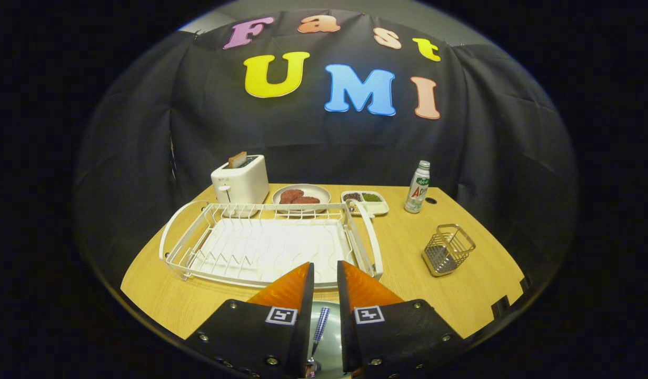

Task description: Take the plate from the dish rack, then take the spoon from the basket and place it into the plate.

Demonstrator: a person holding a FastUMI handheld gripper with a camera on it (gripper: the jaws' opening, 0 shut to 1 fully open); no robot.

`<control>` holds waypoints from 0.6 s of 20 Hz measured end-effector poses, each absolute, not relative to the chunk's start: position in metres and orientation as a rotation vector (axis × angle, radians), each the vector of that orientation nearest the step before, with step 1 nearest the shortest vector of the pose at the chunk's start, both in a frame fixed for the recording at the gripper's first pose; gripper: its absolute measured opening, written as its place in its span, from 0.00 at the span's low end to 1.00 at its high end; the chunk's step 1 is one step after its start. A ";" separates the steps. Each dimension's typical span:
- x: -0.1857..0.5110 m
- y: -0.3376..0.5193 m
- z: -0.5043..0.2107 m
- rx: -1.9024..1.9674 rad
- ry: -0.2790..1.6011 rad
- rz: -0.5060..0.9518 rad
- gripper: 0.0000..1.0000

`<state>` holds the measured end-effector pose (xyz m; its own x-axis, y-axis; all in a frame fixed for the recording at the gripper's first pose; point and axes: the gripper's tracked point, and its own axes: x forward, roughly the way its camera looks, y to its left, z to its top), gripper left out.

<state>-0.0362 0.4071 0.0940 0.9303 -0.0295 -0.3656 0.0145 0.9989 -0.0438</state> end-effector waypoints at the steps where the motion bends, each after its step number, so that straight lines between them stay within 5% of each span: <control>1: -0.034 0.405 0.105 -0.035 0.351 -0.026 0.25; 12: -0.015 0.362 0.259 -0.040 0.031 -0.106 0.25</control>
<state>-0.0151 0.3622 0.2590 0.9939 -0.1061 -0.0289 0.1048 0.9936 -0.0419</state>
